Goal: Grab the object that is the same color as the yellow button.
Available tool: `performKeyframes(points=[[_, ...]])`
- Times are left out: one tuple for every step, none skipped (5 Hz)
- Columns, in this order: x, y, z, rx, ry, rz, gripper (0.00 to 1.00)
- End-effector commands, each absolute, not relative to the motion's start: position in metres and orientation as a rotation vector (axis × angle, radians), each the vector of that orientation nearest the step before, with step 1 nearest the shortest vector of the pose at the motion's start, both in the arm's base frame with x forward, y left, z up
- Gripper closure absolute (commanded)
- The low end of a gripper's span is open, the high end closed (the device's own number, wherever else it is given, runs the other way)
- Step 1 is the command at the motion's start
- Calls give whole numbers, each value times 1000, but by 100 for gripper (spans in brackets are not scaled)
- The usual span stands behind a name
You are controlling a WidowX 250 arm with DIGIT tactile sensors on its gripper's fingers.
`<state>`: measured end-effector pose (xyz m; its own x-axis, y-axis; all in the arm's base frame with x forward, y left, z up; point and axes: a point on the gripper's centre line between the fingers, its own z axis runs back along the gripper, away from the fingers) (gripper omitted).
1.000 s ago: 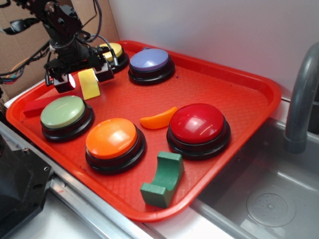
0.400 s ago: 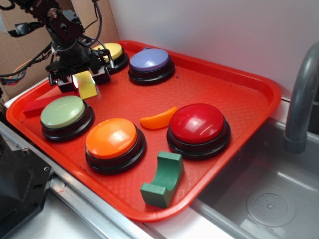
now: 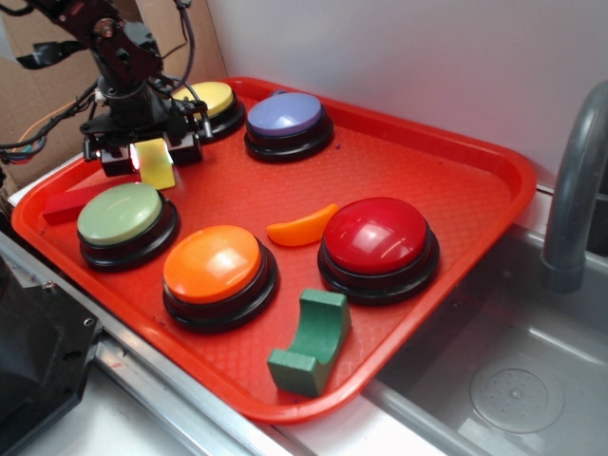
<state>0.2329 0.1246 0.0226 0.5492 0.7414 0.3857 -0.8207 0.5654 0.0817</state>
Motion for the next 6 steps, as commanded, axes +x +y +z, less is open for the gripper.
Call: performKeyframes(points=[[236,114,127,131,-281,813,100],[230,95,169,53,-280,731,100],[230,68,202,-34,-234,565,100],[233,27,215,-67,-242,433,100],[230,-5,213,-41,-249,370,100],[230,-11,206,-7,-295,329,100]])
